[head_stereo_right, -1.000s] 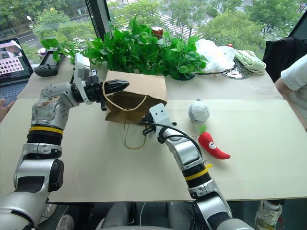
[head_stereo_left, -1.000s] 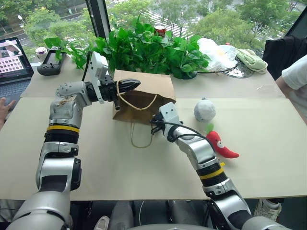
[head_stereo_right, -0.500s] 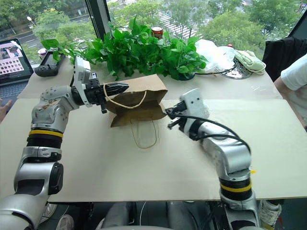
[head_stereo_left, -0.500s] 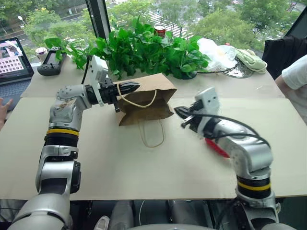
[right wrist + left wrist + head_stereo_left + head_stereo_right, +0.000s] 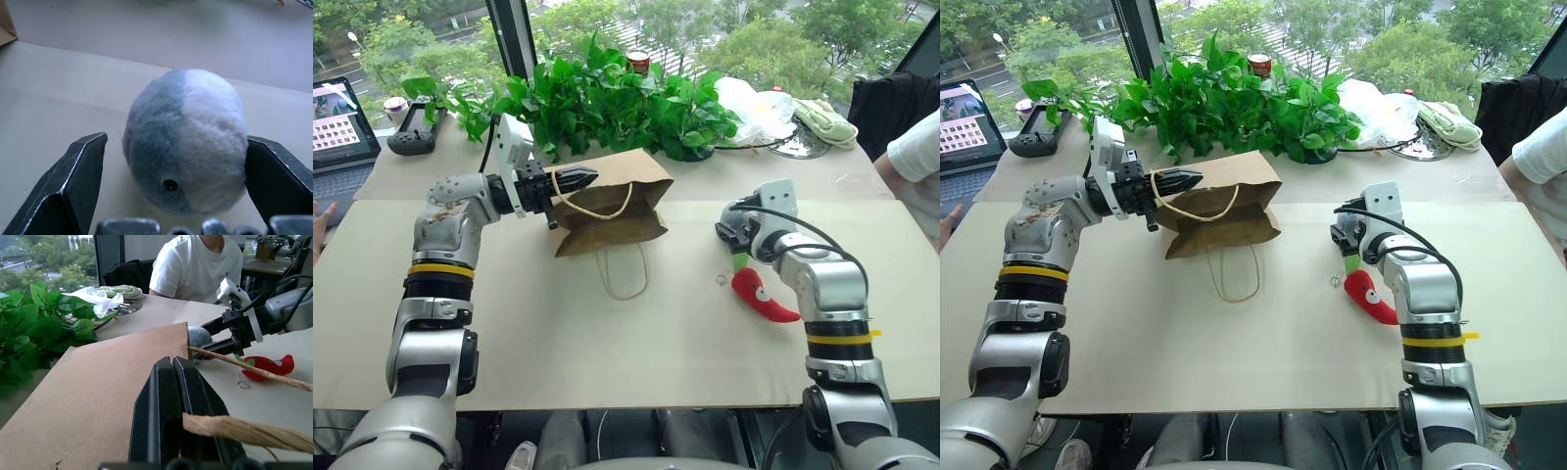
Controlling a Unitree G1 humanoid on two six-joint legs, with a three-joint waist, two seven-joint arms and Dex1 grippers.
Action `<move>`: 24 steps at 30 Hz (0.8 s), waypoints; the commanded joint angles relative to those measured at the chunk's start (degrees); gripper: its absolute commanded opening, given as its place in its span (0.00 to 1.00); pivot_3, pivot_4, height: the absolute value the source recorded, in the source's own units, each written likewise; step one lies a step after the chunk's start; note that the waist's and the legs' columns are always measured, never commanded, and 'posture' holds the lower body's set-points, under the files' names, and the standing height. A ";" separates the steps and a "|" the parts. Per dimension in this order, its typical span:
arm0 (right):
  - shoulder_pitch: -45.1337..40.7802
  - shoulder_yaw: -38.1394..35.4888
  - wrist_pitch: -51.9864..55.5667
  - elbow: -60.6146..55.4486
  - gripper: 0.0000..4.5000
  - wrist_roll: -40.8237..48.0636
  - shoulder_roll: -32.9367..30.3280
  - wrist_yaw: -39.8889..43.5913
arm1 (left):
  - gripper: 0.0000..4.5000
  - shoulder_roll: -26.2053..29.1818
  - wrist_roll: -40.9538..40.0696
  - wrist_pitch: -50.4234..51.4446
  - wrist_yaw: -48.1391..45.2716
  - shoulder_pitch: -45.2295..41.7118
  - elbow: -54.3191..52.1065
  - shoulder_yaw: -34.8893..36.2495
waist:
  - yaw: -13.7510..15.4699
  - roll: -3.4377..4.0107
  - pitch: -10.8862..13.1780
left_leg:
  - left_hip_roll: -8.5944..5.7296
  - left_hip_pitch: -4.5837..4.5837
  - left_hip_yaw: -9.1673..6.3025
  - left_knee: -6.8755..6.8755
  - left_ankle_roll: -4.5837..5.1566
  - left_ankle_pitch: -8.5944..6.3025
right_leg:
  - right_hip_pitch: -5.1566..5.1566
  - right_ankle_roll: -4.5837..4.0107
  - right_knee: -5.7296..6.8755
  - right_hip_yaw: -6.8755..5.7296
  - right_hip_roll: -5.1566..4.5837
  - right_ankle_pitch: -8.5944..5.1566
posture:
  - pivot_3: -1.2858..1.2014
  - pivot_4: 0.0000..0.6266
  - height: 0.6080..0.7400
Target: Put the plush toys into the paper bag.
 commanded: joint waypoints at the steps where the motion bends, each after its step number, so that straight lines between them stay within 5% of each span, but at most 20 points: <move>1: -1.23 0.27 -2.56 2.79 0.99 -1.47 0.45 -0.91 | 0.00 0.10 -1.07 -0.27 0.10 -1.22 -1.68 0.96 | -0.01 0.00 0.00 | 0.00 0.00 0.00 0.00 0.00 0.00 | 0.00 0.00 0.00 0.00 0.00 0.00 | 0.52 0.24 0.83; 4: -0.97 0.04 -4.00 3.04 0.94 -2.07 0.82 -1.34 | 0.00 0.16 -1.08 -0.24 0.18 -1.12 -1.84 1.02 | -0.09 0.00 0.00 | 0.00 0.00 0.00 -0.01 0.00 0.00 | -0.02 0.00 0.00 0.00 0.00 0.00 | 0.52 0.24 0.83; 14: -0.69 -0.75 -6.95 0.32 0.25 -2.02 0.69 -0.94 | 0.00 0.20 -1.07 -0.02 0.29 -1.02 -1.93 0.97 | -0.11 0.00 0.00 | 0.01 0.00 0.00 -0.02 0.00 0.00 | -0.02 0.00 0.02 0.00 0.00 0.00 | 0.52 0.24 0.83; 19: 1.06 -1.03 -4.85 -10.40 0.25 0.48 -1.47 3.17 | 0.00 0.01 -1.45 0.52 0.68 -1.35 -1.71 1.34 | 0.00 0.03 0.02 | 0.01 -0.02 0.00 -0.04 0.00 0.00 | -0.04 0.00 0.02 0.00 0.00 0.00 | 0.52 0.24 0.83; 24: 6.13 -4.87 9.78 -30.80 0.25 13.00 -6.17 11.55 | 0.00 -0.16 -2.45 1.97 1.50 -1.87 -1.74 2.22 | 0.33 0.03 0.02 | 0.02 -0.07 -0.01 -0.05 0.01 -0.01 | -0.03 0.00 0.00 -0.03 0.00 0.00 | 0.52 0.24 0.83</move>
